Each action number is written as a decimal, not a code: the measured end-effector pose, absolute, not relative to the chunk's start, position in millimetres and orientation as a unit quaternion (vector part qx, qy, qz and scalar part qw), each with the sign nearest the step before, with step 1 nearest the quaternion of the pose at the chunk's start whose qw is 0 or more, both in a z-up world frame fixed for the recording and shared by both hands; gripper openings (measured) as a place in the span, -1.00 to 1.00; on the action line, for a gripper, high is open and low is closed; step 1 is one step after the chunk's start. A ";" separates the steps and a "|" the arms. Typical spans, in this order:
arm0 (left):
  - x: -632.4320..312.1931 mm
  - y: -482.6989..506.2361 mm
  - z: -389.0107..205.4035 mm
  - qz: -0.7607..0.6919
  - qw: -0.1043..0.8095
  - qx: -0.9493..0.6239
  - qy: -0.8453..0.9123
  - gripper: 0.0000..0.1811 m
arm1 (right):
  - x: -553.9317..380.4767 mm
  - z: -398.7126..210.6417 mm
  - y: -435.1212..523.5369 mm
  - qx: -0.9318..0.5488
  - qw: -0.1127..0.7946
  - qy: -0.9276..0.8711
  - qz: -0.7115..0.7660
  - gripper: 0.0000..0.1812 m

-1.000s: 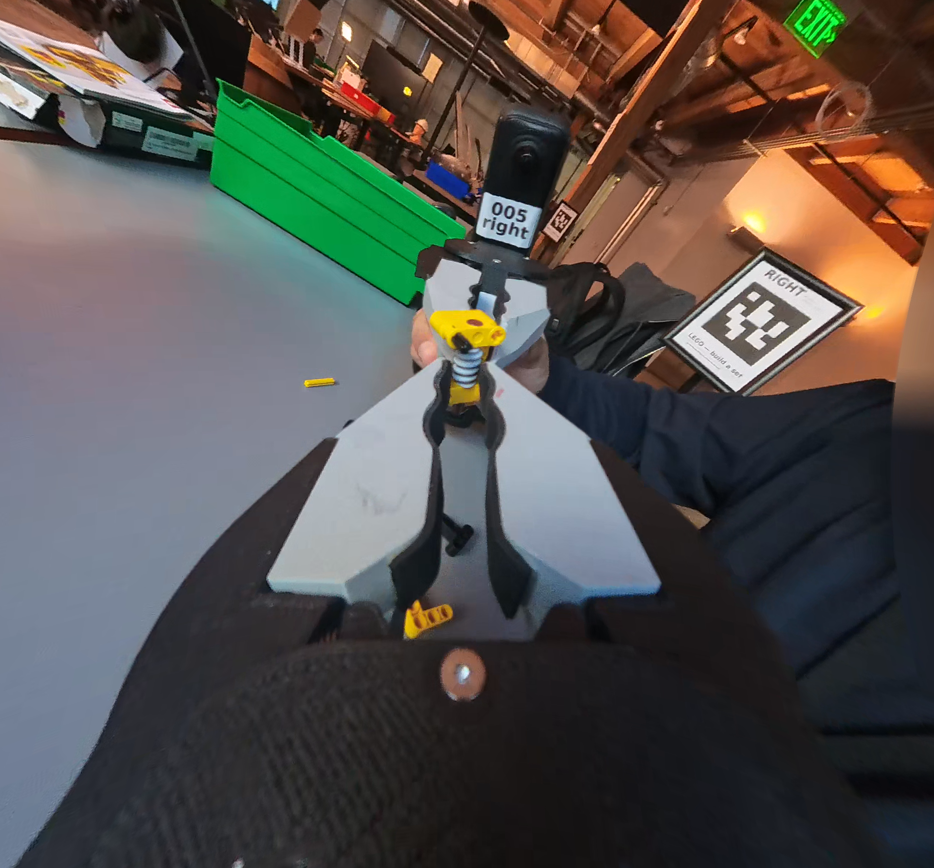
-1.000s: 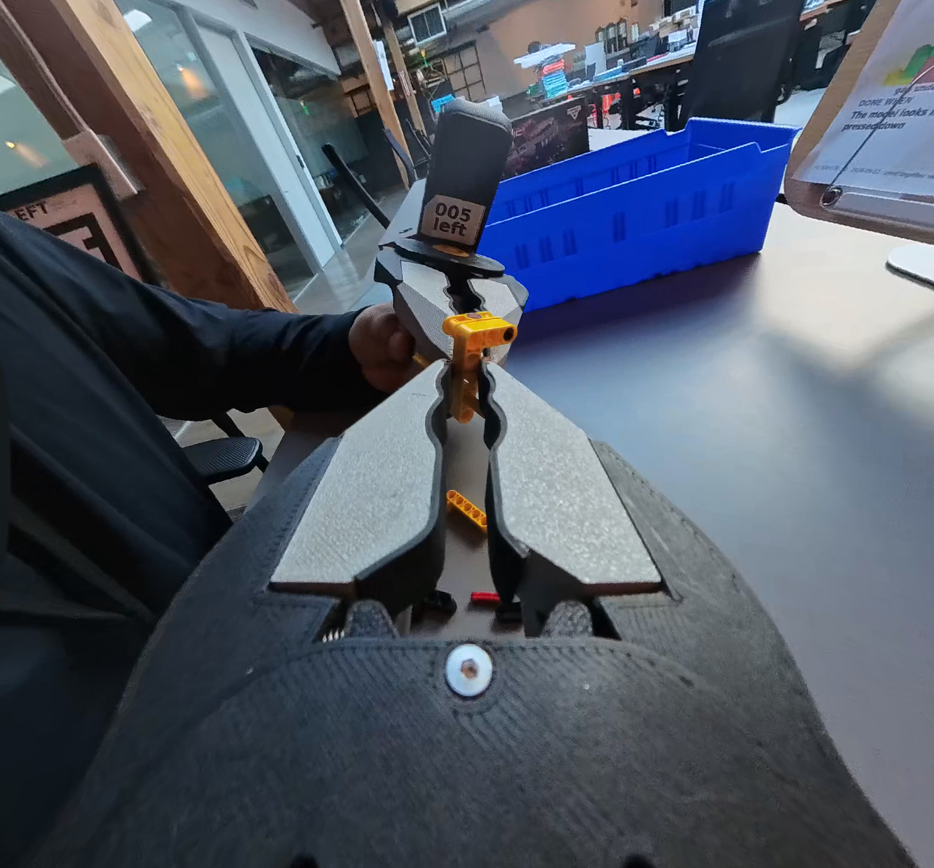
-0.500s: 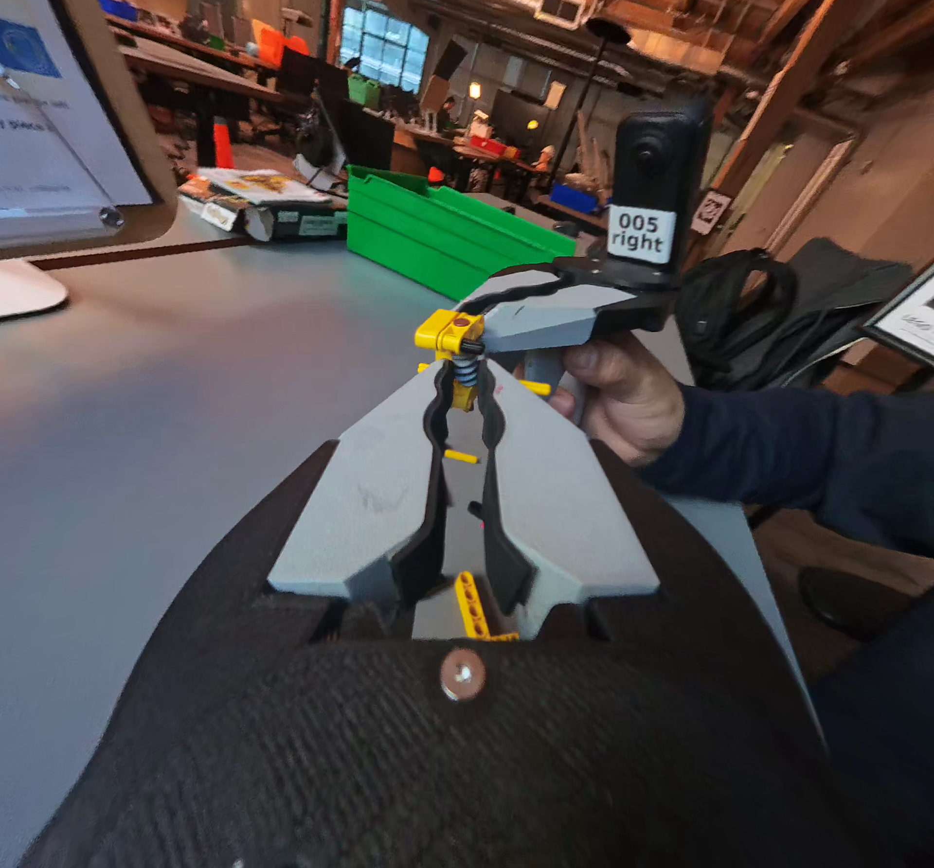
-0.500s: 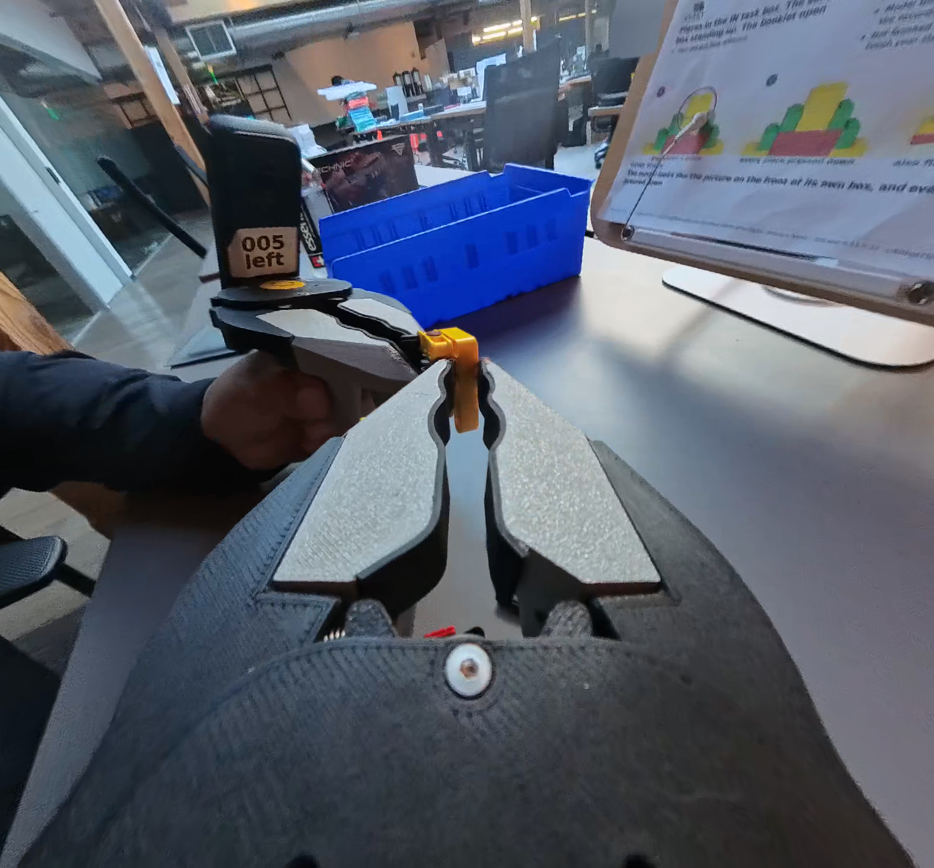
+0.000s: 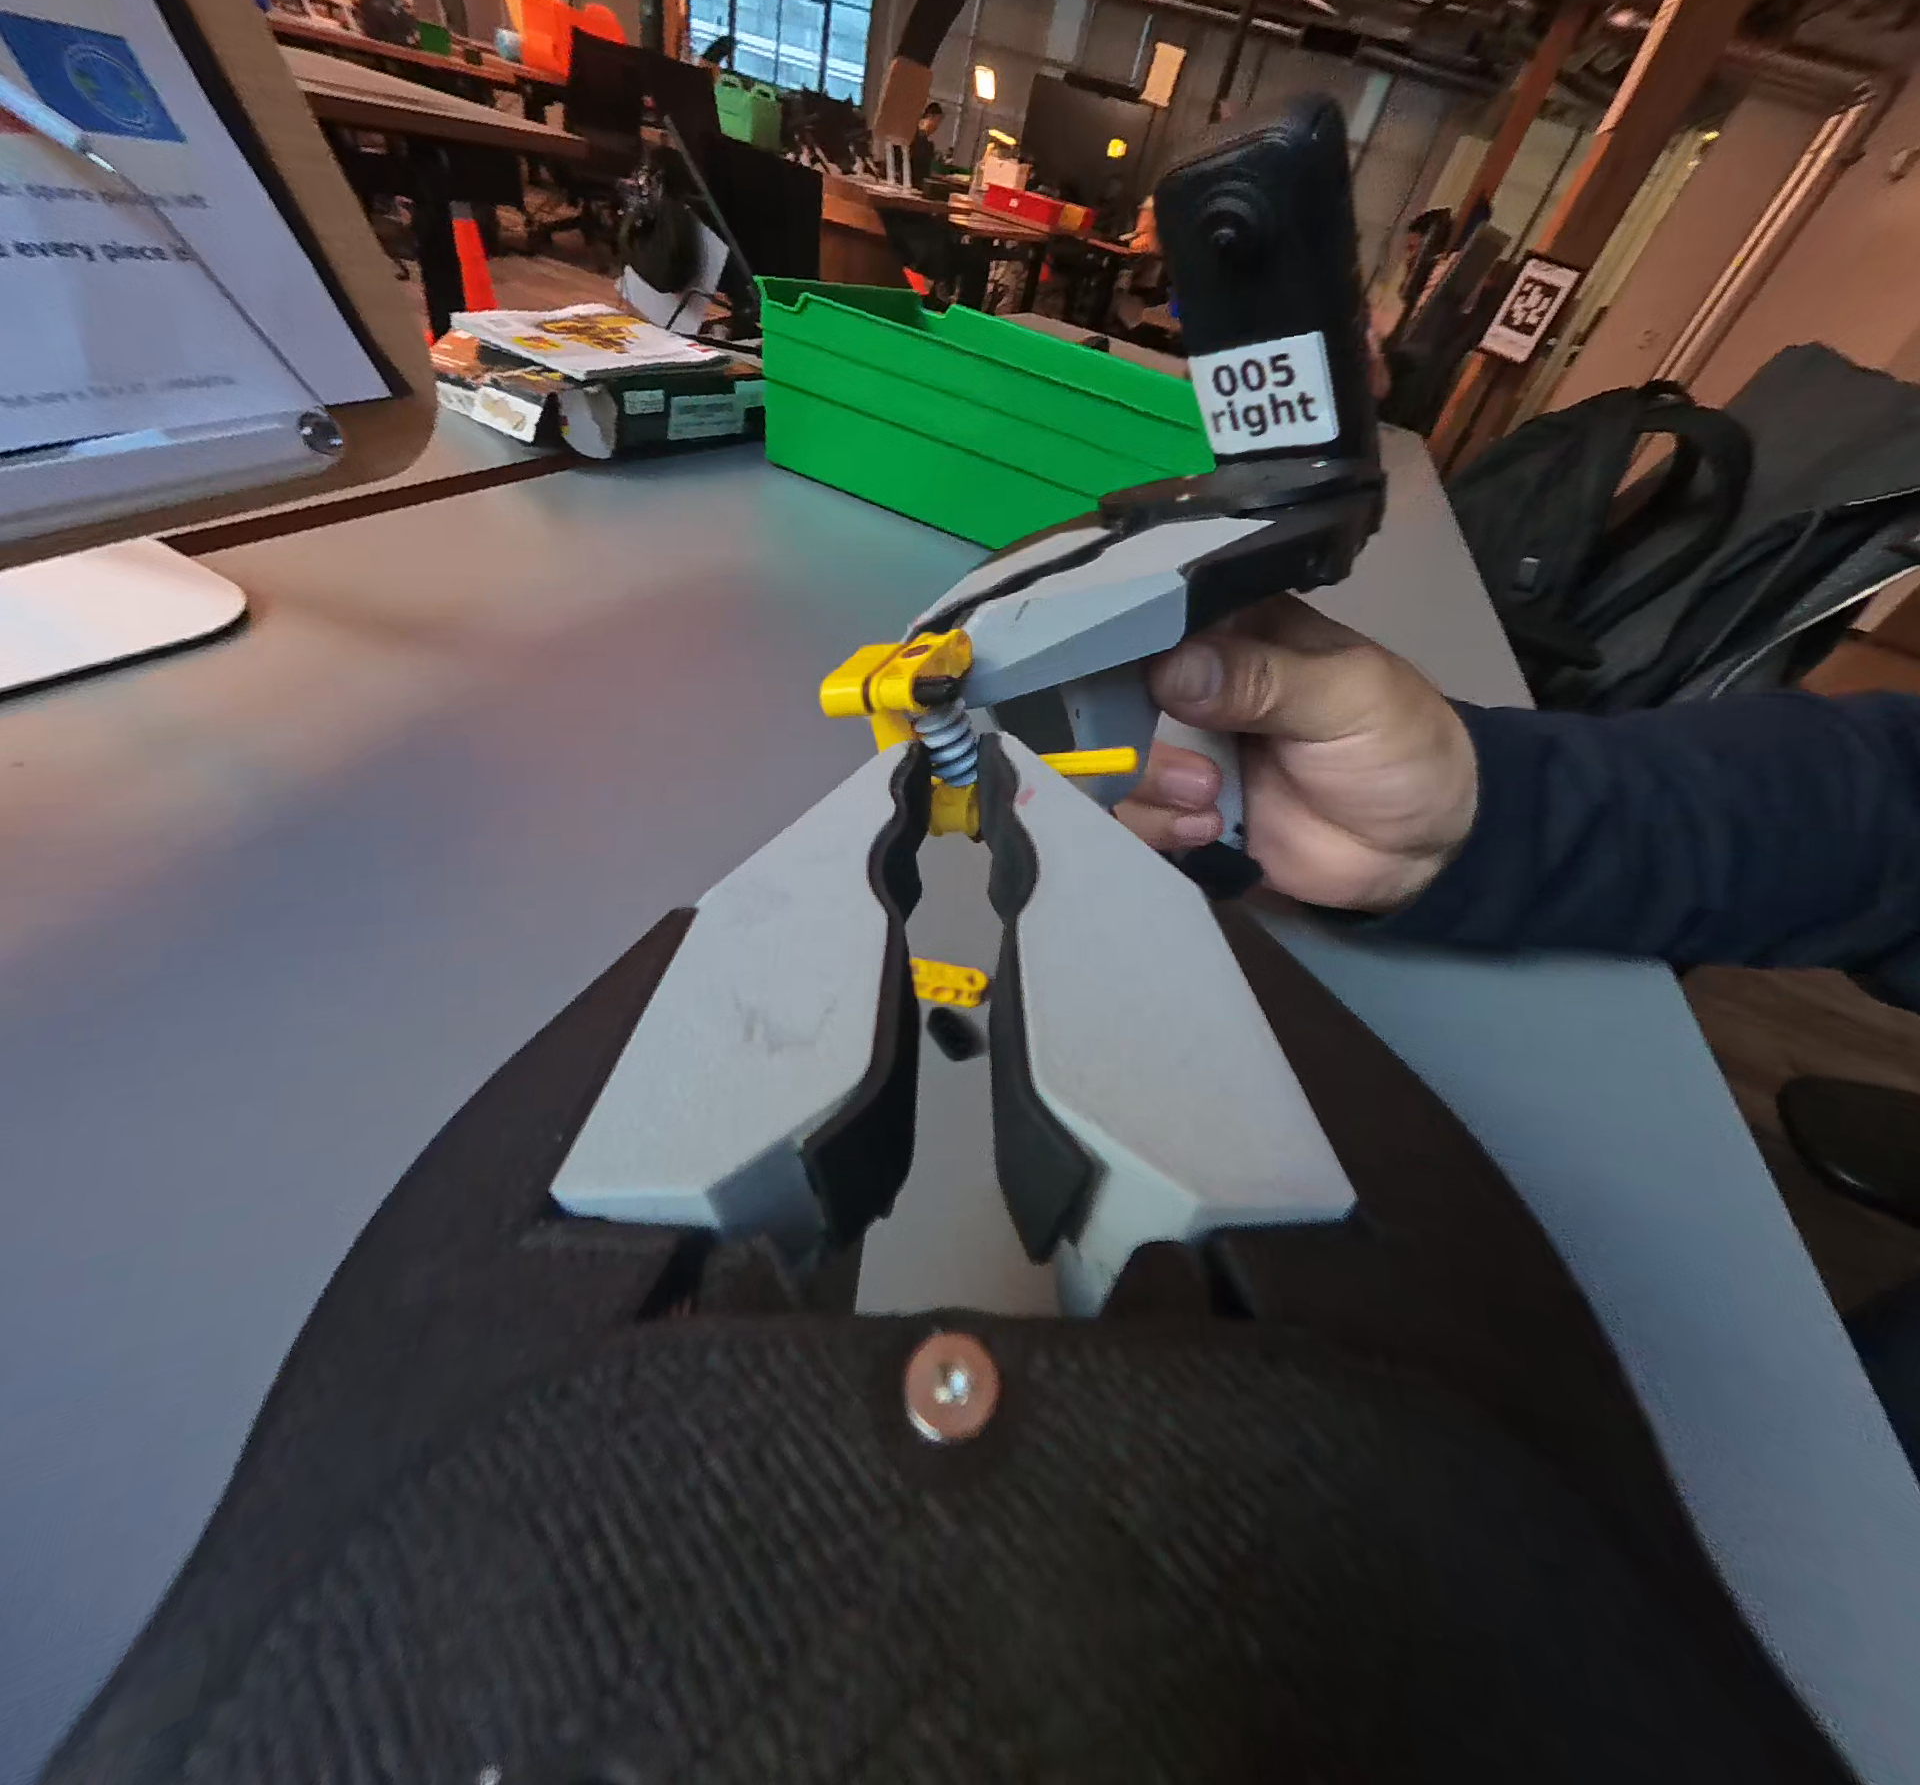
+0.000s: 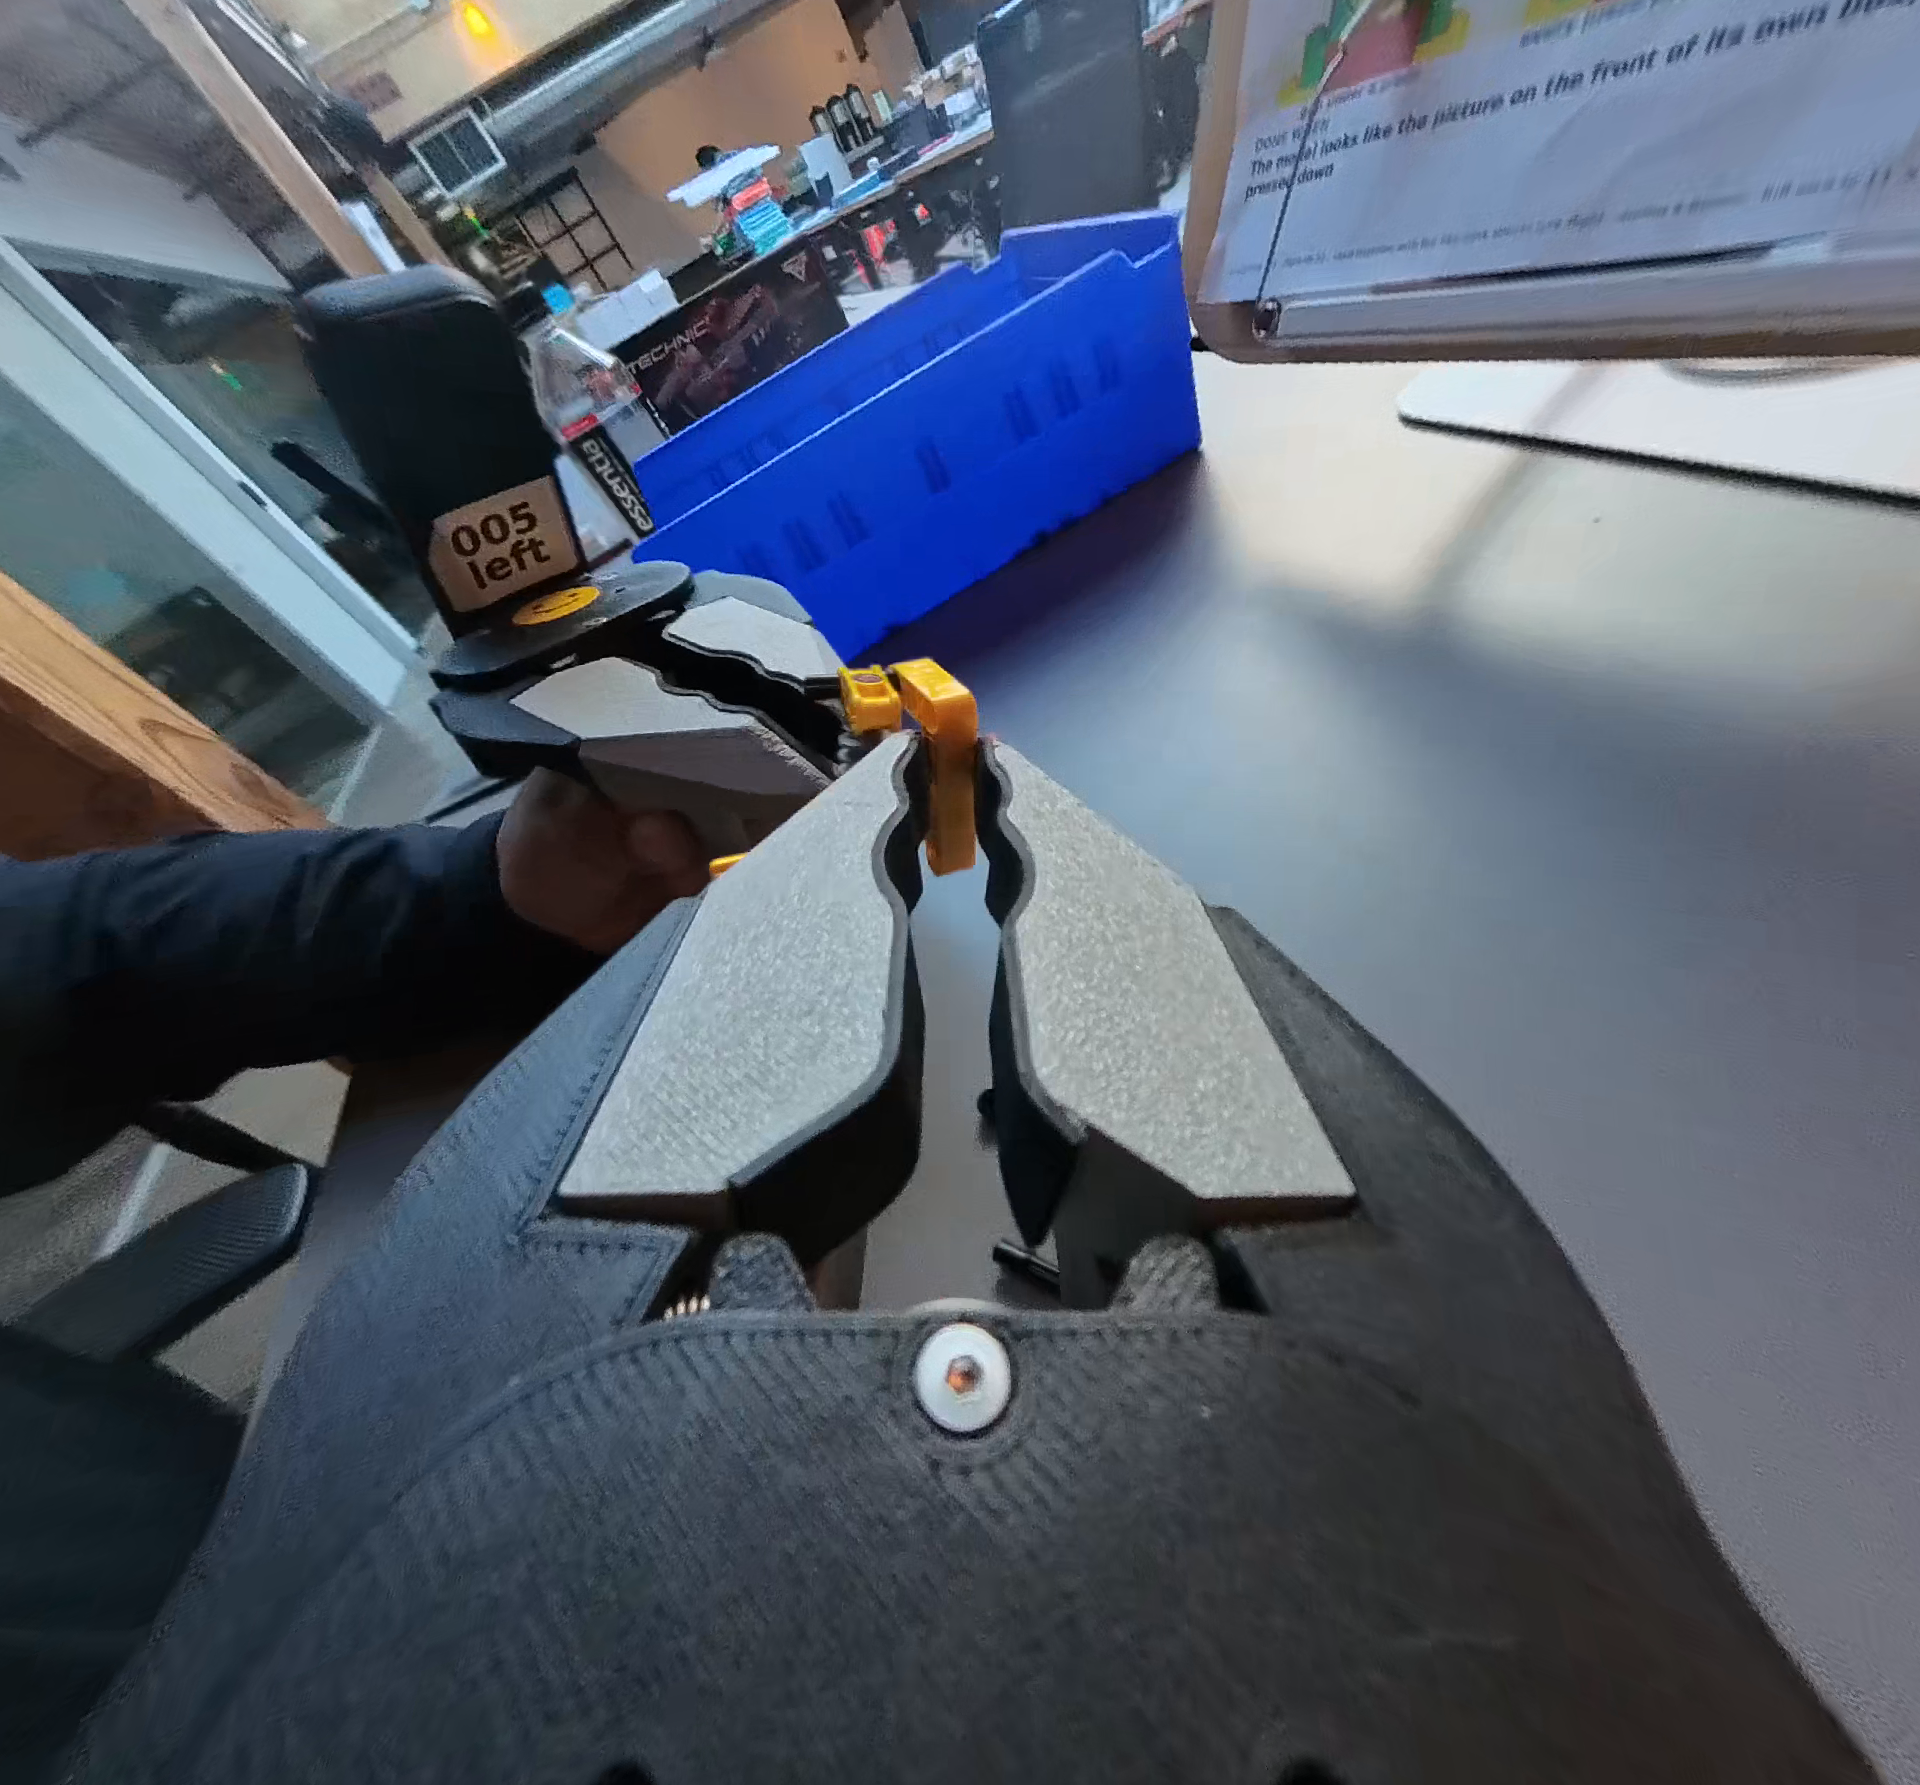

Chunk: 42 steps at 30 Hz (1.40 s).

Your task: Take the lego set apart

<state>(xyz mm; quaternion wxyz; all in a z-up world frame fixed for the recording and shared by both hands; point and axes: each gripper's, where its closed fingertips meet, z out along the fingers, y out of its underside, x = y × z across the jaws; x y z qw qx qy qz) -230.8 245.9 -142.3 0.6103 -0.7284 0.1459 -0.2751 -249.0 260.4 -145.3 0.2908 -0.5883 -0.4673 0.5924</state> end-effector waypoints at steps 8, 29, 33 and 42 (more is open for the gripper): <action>-196.5 234.1 -146.4 -0.237 0.608 -0.718 0.243 -0.92 | -227.4 -139.5 311.9 -0.615 0.323 -0.443 0.567 -0.96; -255.8 238.1 -182.1 -0.228 0.509 -0.813 0.168 -0.91 | -211.4 -211.1 292.3 -0.644 0.179 -0.613 0.421 -0.62; -257.9 238.3 -183.4 -0.222 0.507 -0.816 0.167 -0.91 | -211.3 -181.8 293.7 -0.607 0.233 -0.600 0.467 -0.67; -259.6 239.6 -191.1 -0.188 0.495 -0.830 0.176 -0.91 | -205.9 -190.9 301.2 -0.611 0.266 -0.643 0.377 -0.73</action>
